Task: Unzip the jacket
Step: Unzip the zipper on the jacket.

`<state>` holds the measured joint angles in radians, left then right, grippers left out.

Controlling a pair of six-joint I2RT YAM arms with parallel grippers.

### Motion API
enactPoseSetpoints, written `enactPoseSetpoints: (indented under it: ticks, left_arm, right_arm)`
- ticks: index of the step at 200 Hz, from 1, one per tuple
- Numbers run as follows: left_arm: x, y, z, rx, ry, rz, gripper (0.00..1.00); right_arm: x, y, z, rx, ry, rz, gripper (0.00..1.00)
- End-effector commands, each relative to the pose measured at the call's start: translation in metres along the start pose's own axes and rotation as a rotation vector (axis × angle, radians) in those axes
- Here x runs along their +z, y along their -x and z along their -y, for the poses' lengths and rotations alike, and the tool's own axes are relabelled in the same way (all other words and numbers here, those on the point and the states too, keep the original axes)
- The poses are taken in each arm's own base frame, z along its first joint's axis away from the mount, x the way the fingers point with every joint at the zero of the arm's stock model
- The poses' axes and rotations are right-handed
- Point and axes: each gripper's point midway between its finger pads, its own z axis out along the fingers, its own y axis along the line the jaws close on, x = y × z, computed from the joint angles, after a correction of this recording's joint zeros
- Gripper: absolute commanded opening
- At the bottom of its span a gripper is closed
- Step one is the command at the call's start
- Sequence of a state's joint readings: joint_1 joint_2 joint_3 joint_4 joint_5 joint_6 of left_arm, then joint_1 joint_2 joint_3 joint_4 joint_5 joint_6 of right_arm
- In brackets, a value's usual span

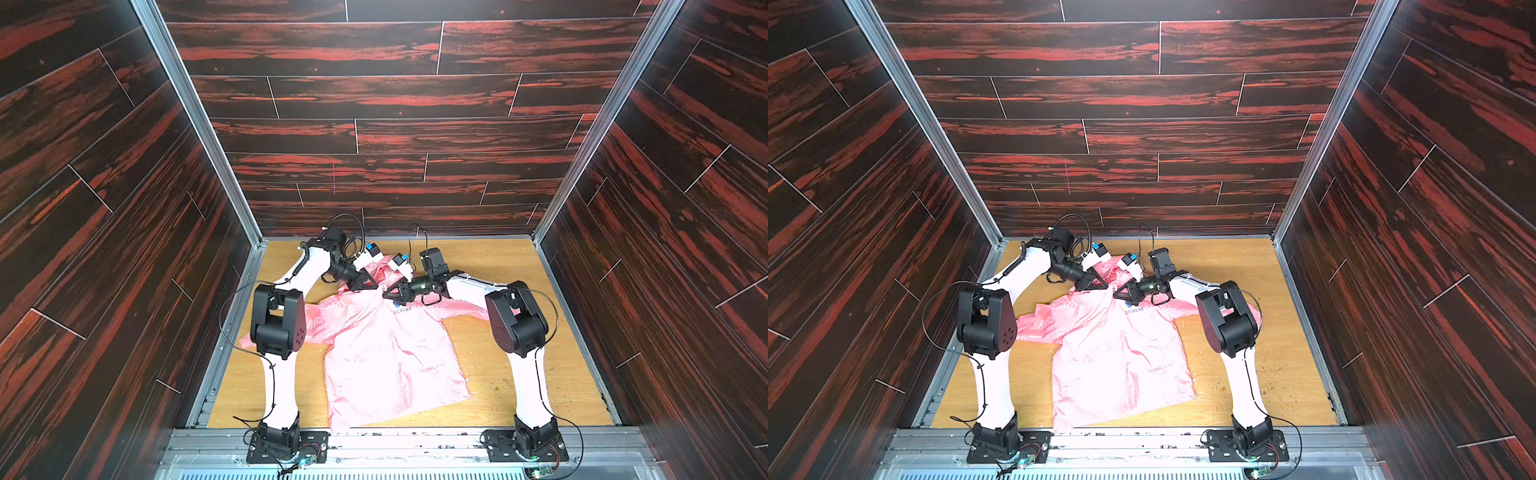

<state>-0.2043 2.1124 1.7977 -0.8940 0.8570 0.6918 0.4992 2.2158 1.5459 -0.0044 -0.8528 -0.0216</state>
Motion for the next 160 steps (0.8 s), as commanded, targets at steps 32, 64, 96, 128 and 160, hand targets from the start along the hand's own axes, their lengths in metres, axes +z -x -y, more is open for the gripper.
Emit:
enactPoseSetpoints:
  ticks: [32,64,96,128,160]
  left_arm:
    - [-0.015,0.022,0.019,0.056,-0.014,0.045,0.00]
    - [-0.015,0.023,0.019,0.057,-0.016,0.047,0.00]
    - [-0.015,0.023,0.018,0.055,-0.016,0.046,0.00]
    - [-0.015,0.023,0.017,0.056,-0.014,0.047,0.00]
    - [-0.016,0.025,0.017,0.060,-0.014,0.050,0.00]
  right_arm:
    - [-0.001,0.020,-0.013,-0.040,0.023,0.015,0.21]
    - [0.003,0.016,-0.012,-0.033,0.028,-0.001,0.25]
    - [0.005,0.013,-0.009,-0.025,0.024,-0.011,0.22]
    - [0.007,0.008,-0.005,-0.019,0.006,-0.026,0.19]
    - [0.011,0.002,-0.001,-0.015,-0.020,-0.047,0.18]
